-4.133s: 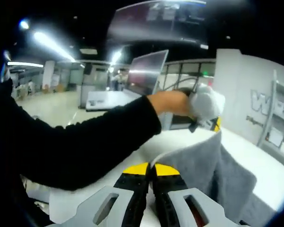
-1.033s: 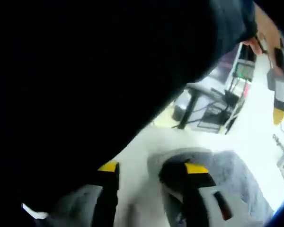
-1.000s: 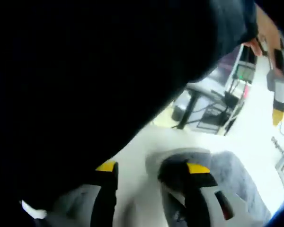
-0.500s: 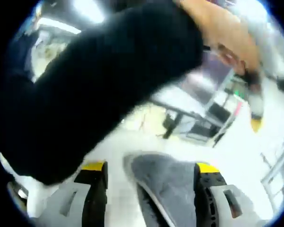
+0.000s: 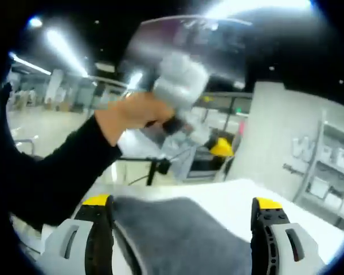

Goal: Open the folded towel by lifting each exposed corner and separating the folded layers until the towel lies flat within the target outline without major curled edges

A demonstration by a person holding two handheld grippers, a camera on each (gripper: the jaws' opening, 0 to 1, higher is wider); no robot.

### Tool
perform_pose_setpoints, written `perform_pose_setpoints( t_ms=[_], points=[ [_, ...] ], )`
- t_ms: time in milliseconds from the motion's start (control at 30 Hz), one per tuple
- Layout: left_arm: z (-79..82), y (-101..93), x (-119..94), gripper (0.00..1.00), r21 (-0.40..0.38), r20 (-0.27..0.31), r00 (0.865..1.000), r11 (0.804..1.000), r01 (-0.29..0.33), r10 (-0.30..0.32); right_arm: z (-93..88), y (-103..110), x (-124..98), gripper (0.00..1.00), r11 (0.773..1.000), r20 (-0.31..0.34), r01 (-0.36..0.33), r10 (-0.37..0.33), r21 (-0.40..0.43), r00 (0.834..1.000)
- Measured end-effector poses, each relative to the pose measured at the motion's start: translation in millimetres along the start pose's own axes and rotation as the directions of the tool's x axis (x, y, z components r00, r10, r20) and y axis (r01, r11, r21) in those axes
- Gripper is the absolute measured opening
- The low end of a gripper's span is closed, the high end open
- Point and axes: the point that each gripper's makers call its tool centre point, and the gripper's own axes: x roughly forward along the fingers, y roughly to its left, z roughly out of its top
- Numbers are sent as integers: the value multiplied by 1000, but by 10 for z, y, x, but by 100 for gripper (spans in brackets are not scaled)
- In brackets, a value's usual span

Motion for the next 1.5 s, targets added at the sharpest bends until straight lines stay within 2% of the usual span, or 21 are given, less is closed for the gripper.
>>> perform_pose_setpoints(
  t_ms=[67,100,133,233,300,367,533,600,667,833,867,967,1067,1100,1133,1167,1233,1267,1367,1433,1500],
  points=[
    [55,-27,-14,100,-65,30,999,997,30,-28,65,-142,-128,100,1000,8,29,-29,6,1000],
    [75,-53,-22,100,-82,41,998,995,49,-46,128,-306,-268,100,997,25,73,-73,7,997],
    [75,-72,-30,100,-84,40,997,994,63,-60,129,-337,-299,100,997,28,83,-83,7,996],
    [111,-97,-27,100,-98,52,996,993,71,-66,124,-671,-616,100,986,26,165,-165,10,986],
    [148,-96,-23,100,-107,63,996,992,66,-59,109,-839,-771,100,977,20,211,-212,17,977],
    [236,-191,-36,100,-140,92,992,985,100,-87,82,-1117,-1092,100,956,17,293,-294,17,956],
    [524,-532,-107,100,-215,199,958,945,246,-204,-34,-1509,-1750,100,910,7,413,-413,25,911],
    [693,-736,-144,100,-245,264,929,914,324,-259,-107,-1658,-2058,100,885,-2,464,-464,36,886],
    [780,-919,-153,100,-259,292,910,891,372,-295,-154,-1757,-2263,100,866,-7,499,-499,40,866],
    [899,-1248,-72,100,-214,298,892,887,410,-340,-271,-1870,-2650,100,831,-19,555,-555,36,832],
    [971,-1359,-23,100,-203,292,887,883,423,-358,-325,-1902,-2783,100,811,-26,585,-584,16,811],
    [1185,-1550,22,100,-202,313,860,856,476,-404,-404,-1944,-2975,100,790,-43,612,-612,-15,789],
    [1394,-1661,42,100,-218,352,838,834,507,-418,-424,-1980,-3110,100,779,-44,627,-627,-18,778],
    [1423,-1670,47,99,-217,357,836,834,507,-416,-427,-1987,-3132,100,777,-45,630,-630,-17,775],
    [1635,-1692,92,99,-210,402,837,852,480,-372,-441,-2025,-3257,100,762,-42,648,-647,-7,761],
    [1669,-1727,94,99,-207,402,835,851,483,-376,-446,-2027,-3283,100,760,-42,650,-649,-5,760],
    [1841,-1859,96,100,-216,433,806,822,528,-404,-471,-2028,-3381,100,753,-43,657,-657,3,753],
    [1900,-1911,100,100,-228,439,798,808,543,-413,-481,-2028,-3430,100,750,-43,662,-661,5,749],
    [2000,-2017,144,100,-216,432,794,805,552,-429,-508,-2043,-3542,100,739,-40,673,-672,9,739],
    [2077,-2175,179,100,-139,400,789,820,555,-466,-573,-2067,-3651,100,732,-45,681,-680,21,732],
    [2113,-2253,196,100,-108,379,789,823,558,-484,-626,-2084,-3714,99,726,-53,687,-685,28,727]
  ],
)
